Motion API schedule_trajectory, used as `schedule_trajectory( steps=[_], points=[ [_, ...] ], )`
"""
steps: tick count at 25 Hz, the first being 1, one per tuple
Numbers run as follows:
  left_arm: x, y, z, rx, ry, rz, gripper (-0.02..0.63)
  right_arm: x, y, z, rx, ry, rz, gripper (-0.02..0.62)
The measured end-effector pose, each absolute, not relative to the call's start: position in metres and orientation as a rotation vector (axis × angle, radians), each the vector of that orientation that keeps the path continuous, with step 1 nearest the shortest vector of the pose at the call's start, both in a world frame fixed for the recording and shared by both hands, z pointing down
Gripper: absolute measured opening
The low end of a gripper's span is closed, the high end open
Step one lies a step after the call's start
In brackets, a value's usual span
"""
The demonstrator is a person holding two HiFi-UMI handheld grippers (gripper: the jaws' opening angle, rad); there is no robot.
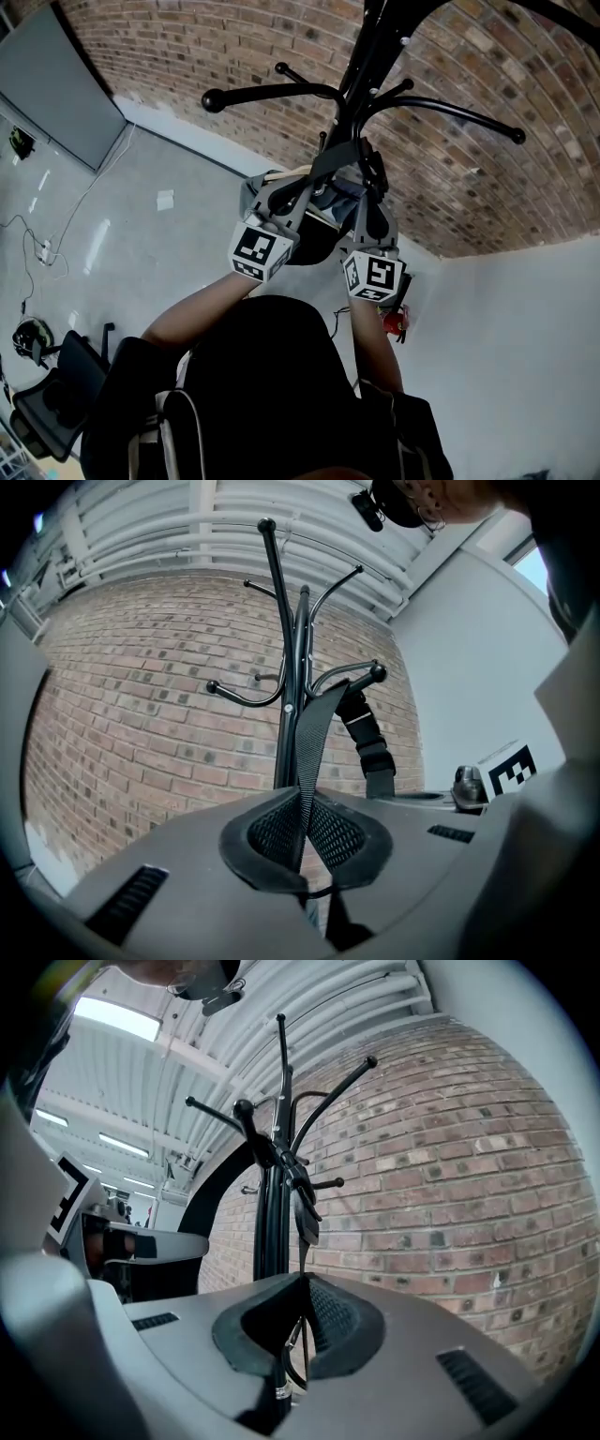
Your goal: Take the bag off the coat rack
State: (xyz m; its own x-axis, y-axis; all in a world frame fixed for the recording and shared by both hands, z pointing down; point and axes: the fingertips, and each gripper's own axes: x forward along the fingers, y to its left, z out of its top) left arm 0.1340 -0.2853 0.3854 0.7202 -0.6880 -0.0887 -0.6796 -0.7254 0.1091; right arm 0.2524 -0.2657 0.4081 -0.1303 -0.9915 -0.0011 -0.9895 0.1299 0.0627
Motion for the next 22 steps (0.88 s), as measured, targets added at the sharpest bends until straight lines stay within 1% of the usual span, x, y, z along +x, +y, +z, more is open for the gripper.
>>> schedule_trajectory(
  steps=[10, 22],
  points=[
    [0.123, -0.276, 0.350, 2.895, -1.119, -0.304, 0.021, 0.260, -0.255, 0.352, 2.083, -2.359, -0.235, 0.020],
    [0.099, -0.268, 0.323, 2.845, -1.166, -0.427, 0.021, 0.263, -0.238, 0.314, 2.135, -2.371, -0.331, 0.020]
  ],
)
